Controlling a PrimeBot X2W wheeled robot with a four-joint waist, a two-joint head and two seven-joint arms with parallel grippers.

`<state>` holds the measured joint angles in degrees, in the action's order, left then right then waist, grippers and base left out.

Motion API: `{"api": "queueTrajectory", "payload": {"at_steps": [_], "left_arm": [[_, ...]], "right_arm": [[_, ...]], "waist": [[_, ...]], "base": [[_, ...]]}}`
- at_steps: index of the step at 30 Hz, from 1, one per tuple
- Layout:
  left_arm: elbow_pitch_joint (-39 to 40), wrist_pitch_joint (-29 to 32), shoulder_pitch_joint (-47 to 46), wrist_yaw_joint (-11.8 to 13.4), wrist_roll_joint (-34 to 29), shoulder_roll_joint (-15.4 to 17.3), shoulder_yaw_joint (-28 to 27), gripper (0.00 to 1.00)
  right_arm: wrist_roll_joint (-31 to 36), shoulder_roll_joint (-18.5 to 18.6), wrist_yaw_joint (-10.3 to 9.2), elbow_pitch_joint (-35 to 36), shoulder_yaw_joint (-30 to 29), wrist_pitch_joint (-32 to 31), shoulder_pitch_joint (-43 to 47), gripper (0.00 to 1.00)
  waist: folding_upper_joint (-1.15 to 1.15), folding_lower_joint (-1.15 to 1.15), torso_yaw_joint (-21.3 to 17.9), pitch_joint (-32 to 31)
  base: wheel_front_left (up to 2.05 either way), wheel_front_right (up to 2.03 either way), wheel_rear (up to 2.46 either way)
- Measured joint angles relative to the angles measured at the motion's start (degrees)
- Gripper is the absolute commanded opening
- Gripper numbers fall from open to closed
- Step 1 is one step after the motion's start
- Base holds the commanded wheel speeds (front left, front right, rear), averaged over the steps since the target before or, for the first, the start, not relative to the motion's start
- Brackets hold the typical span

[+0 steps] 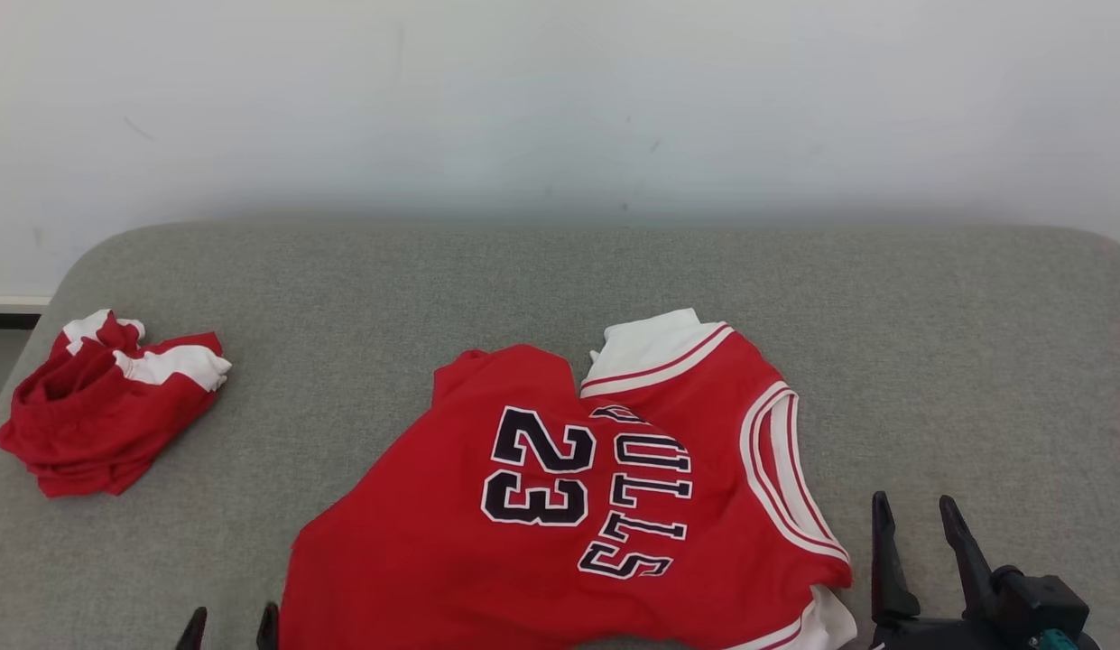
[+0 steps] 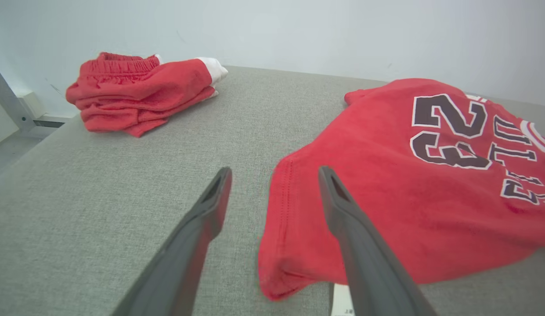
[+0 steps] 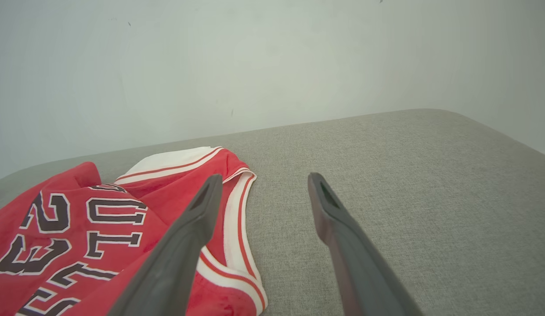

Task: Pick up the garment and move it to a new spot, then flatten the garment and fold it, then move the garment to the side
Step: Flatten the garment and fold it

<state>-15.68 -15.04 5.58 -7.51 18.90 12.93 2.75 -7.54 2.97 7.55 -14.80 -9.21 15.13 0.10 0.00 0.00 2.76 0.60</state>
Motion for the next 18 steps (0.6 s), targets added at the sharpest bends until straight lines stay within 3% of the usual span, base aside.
{"api": "queueTrajectory", "payload": {"at_steps": [9,18], "left_arm": [[8.71,-0.01,1.06,0.0,-5.78,-3.79,-6.27,1.0],[9.48,-0.01,1.23,0.0,-7.79,-6.35,-6.67,1.0]], "right_arm": [[0.0,-0.01,0.0,-0.51,0.07,0.0,0.02,1.0],[1.3,0.09,0.0,-1.79,1.58,0.0,-0.18,1.0]], "waist": [[0.0,0.0,0.88,-0.7],[0.0,0.0,1.33,-1.18]], "base": [[0.0,0.0,0.0],[0.0,0.0,0.0]]}}
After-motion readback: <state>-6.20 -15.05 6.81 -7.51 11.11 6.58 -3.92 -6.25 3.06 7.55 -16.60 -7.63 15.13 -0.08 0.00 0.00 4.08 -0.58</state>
